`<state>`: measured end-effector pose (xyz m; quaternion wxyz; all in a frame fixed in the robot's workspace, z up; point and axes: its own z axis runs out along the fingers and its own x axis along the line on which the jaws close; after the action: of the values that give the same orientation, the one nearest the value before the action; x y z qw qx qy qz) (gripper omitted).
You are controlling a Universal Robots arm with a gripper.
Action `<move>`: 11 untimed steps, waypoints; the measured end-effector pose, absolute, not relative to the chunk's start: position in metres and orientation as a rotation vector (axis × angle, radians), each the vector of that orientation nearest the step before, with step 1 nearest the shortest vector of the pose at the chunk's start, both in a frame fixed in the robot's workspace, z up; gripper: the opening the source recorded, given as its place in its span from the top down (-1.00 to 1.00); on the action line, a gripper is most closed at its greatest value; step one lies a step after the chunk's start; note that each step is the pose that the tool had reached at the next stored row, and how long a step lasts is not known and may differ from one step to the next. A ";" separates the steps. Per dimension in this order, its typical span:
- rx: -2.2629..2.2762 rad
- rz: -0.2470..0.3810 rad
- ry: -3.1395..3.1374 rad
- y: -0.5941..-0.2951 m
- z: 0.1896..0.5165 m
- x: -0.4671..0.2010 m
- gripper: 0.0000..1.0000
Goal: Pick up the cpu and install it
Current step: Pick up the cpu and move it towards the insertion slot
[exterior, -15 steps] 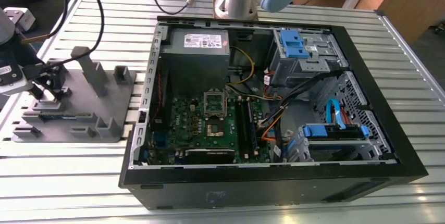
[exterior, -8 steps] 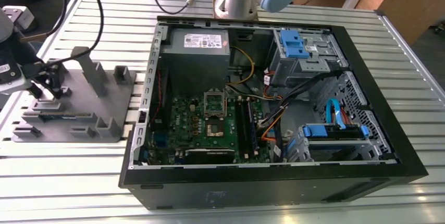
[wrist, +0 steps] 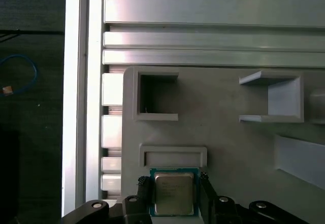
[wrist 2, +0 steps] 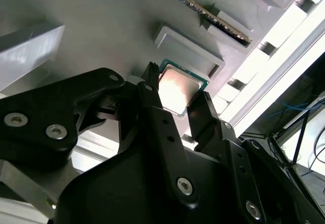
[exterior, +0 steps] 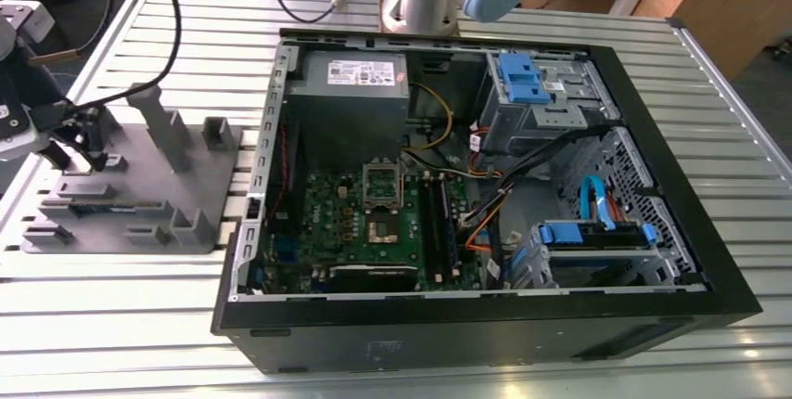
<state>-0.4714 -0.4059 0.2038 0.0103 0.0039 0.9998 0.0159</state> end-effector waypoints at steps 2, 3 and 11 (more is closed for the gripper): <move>0.012 0.050 3.121 -0.406 0.207 -0.471 0.06; 0.012 0.050 3.121 -0.406 0.208 -0.471 0.06; 0.012 0.050 3.120 -0.406 0.214 -0.471 0.06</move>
<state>-0.4714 -0.4059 0.2141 0.0105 0.0039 0.9998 0.0159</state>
